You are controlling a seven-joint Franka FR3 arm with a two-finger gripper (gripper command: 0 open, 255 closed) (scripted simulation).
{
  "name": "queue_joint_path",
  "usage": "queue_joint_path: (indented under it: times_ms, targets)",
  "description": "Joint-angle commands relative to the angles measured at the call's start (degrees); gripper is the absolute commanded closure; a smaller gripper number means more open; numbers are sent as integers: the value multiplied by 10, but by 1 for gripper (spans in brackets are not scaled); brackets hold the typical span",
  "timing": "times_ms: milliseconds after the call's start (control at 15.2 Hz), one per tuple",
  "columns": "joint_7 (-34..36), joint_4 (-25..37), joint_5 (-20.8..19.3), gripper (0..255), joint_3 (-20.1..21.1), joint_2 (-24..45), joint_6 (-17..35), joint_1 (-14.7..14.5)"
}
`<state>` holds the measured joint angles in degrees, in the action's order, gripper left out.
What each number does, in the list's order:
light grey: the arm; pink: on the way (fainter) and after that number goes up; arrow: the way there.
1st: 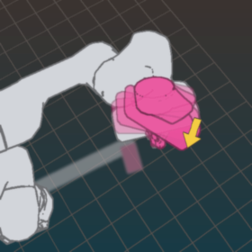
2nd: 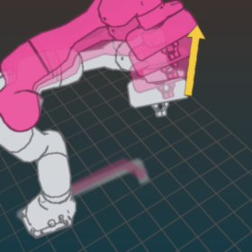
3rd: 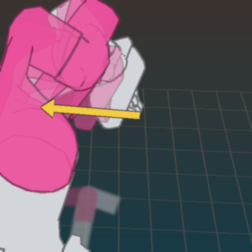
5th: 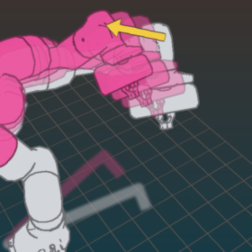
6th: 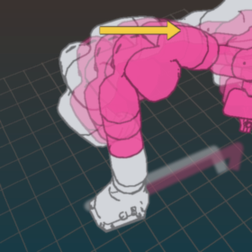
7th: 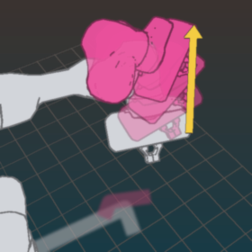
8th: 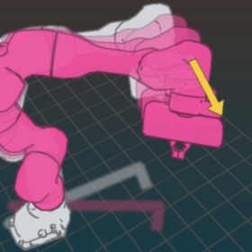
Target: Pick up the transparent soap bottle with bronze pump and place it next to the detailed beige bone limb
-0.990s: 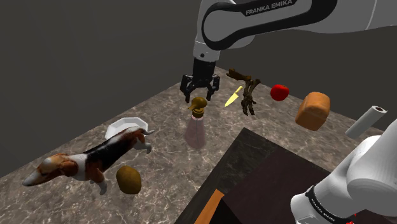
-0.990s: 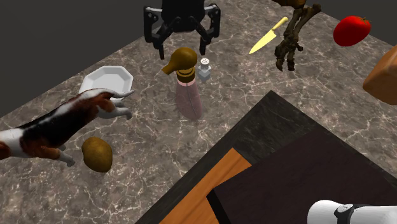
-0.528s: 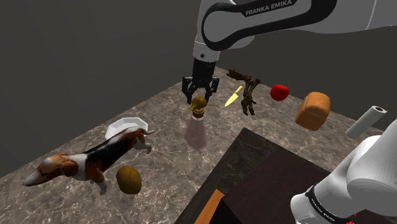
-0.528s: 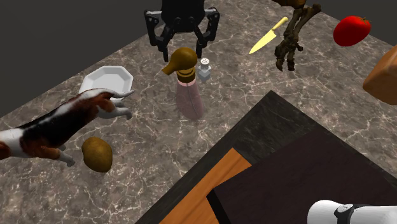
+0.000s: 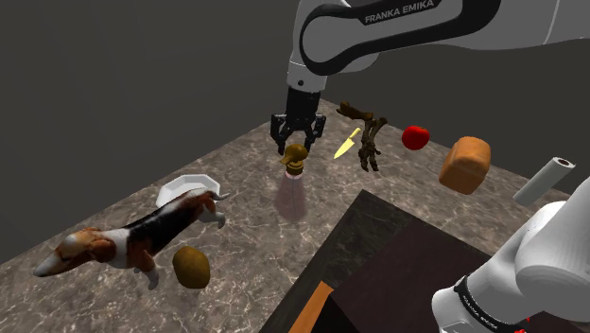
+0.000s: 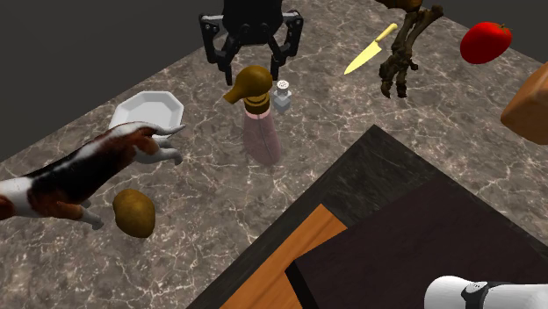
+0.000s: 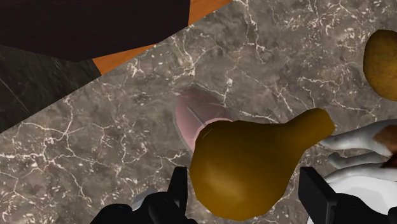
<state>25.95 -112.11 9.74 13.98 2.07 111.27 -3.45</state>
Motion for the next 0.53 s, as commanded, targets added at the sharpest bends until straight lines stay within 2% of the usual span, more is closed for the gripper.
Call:
queue_joint_path:
  times_ms: [0,462]
  targets:
    - [1,6,0,255,0,-2,-7,0]
    - [7,48,0,255,-1,-12,-59,1]
